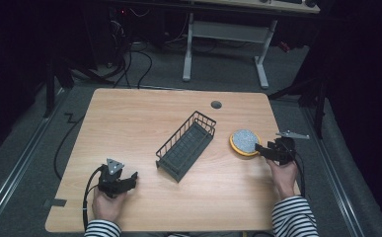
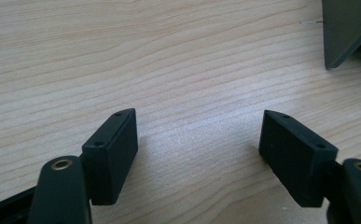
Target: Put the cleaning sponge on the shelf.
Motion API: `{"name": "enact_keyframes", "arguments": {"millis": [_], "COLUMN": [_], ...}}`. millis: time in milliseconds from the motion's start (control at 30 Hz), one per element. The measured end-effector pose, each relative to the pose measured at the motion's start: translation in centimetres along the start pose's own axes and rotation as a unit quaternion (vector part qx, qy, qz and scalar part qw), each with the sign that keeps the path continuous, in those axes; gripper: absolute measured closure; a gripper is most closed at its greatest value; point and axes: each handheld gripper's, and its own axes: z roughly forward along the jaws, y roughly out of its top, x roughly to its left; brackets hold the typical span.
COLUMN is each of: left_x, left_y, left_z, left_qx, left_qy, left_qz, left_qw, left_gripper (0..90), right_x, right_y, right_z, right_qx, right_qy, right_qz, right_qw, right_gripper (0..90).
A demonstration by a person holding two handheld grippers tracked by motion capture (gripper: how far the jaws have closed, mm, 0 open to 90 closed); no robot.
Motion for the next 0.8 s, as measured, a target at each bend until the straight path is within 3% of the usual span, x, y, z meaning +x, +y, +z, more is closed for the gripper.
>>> {"name": "enact_keyframes", "arguments": {"millis": [233,400,767,800], "left_x": [0.0,-0.1,-0.1,-0.1], "left_y": [0.0,0.0,0.0,0.0], "left_z": [0.0,0.1,0.1,0.1], "left_qx": [0.002,0.002,0.003,0.003], "left_qy": [-0.003,-0.004,-0.004,-0.004], "left_qz": [0.003,0.004,0.004,0.004], "left_qw": [1.0,1.0,1.0,1.0], "left_gripper": [26.2,24.7,24.5,24.5], "right_x": [-0.7,-1.5,-2.2,-2.4], "right_y": [1.8,1.6,1.3,1.3], "right_z": [2.1,3.5,4.7,4.8], "right_qx": [0.02,0.041,0.052,0.055], "right_qy": [-0.001,0.003,0.01,0.018], "right_qz": [0.026,0.061,0.085,0.08], "right_qw": [0.9994,0.9973,0.995,0.995], "right_gripper": [37.5,37.5,41.8,49.0]}}
